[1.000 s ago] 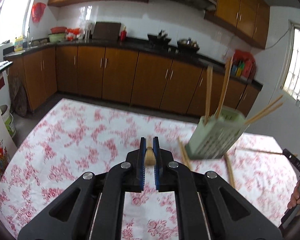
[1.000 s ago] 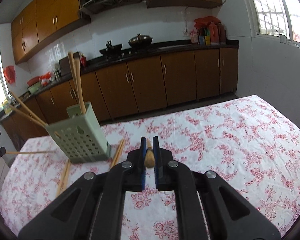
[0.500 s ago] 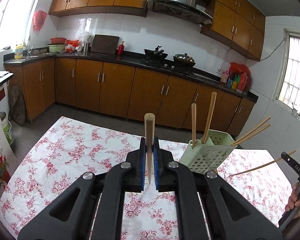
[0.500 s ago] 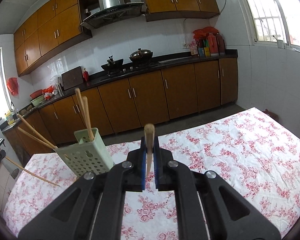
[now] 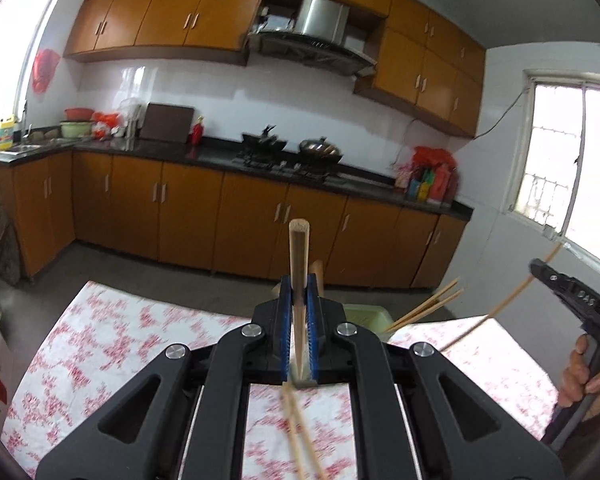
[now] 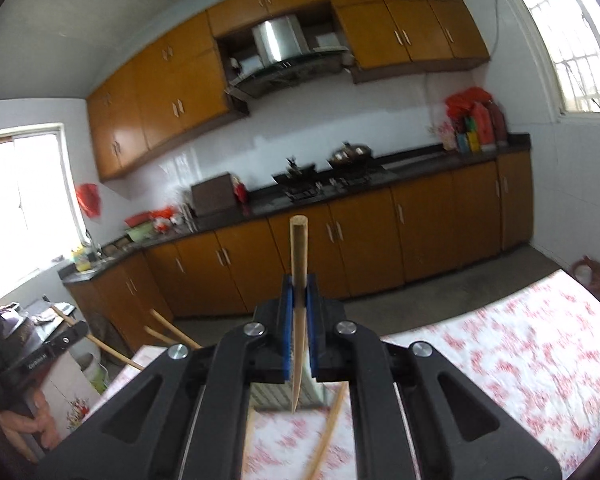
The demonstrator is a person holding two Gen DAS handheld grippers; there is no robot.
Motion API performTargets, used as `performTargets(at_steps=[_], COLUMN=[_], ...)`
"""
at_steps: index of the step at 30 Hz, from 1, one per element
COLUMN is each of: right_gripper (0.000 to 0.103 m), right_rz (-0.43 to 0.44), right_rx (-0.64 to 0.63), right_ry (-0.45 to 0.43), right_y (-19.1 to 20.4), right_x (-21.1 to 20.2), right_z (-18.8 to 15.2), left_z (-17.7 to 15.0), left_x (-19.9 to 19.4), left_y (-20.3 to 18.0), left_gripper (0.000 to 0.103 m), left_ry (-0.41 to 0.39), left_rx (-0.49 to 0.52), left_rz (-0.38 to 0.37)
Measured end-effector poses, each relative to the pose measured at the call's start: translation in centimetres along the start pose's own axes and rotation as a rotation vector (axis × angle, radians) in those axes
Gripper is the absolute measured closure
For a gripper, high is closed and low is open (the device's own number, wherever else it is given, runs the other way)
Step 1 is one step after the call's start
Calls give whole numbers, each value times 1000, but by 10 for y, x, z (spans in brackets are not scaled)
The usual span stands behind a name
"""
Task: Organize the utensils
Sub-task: 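Carry both chopsticks upright over the green utensil holder, then lower both chopsticks upright into the green holder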
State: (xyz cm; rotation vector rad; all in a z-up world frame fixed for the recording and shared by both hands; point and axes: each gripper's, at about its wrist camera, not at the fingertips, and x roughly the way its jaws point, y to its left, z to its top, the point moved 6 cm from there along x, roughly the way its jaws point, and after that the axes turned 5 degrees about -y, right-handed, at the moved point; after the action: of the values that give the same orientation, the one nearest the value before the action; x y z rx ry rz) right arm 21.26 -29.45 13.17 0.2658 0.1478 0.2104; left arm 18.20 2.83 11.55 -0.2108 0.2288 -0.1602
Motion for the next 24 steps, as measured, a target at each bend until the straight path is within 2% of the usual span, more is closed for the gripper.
performTargets(at_steps=[6,13,16,19,24], right_gripper=[96,96,96,96,96], right_rz=[17,-9,-14,-24,-42], right_rx=[-35,-27,-18,-16,-13], right_ry=[-61,-89,-67,-30,22], right_y=[24,23,18,13,9], right_x=[17,52,67,87,108], right_z=[24,31,21,8,-13], left_z=[39,66,61,47,17], left_x=[11,41,58,73,99], left_y=[-22,-26,-27,-28,-26], left_gripper=[96,96,96,96,96], left_ry=[-92,-159,-175,-183,-113], left_rx=[-11,-71,-88,-61,-78], left_rz=[-11,23,41,75,82])
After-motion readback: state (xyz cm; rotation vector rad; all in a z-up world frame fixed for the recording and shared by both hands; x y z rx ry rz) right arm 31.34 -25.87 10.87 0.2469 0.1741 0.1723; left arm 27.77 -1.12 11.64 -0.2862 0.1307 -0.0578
